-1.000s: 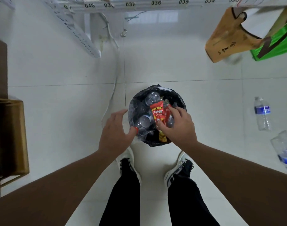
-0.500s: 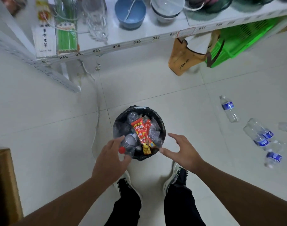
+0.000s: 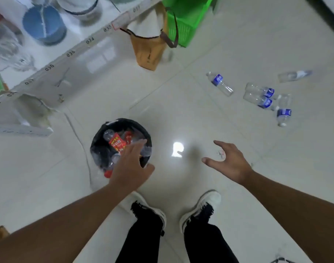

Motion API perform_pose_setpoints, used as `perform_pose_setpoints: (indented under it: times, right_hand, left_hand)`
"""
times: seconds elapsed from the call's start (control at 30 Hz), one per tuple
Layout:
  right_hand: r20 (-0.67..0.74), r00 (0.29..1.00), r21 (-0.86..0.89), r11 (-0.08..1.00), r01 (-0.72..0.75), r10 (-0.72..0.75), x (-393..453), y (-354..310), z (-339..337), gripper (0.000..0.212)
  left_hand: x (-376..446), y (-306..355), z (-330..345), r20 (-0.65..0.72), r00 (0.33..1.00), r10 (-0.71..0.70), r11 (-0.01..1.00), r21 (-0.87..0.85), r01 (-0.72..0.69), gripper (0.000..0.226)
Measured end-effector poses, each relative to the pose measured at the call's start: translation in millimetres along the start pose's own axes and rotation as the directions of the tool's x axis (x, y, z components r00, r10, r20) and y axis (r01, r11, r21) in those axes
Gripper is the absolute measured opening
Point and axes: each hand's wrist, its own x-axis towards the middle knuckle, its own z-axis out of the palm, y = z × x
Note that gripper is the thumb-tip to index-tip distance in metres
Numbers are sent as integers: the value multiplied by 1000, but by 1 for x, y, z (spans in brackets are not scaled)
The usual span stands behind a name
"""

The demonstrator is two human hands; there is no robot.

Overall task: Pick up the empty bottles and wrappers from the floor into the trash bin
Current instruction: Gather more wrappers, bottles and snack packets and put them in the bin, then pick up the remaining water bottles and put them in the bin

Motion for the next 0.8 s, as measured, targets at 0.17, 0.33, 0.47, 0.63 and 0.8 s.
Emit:
perform_pose_setpoints:
  times: [0.17,0.33,0.47,0.63,0.8]
  right_hand:
    - [-21,998,110,993,-49,52,-31,51,-54,98]
    - [-36,988,152,978,-146,153,-68,108,-108,102]
    - [-58,982,169,972,-166,178,-80,141,-136,101]
    - [-83,965,212,950,-229,251,-71,162,-137,101]
    - [-72,945,277,916,-290,320,-46,150,-113,108]
  left_hand:
    - [0,61,25,118,993,-24,998,69,16,87]
    - [3,131,52,216,975,42,988,134,-72,87]
    - [20,175,76,243,964,107,978,148,-145,88]
    - [53,216,95,309,939,155,956,195,-222,90]
    - [104,227,101,360,914,188,926,245,-287,87]
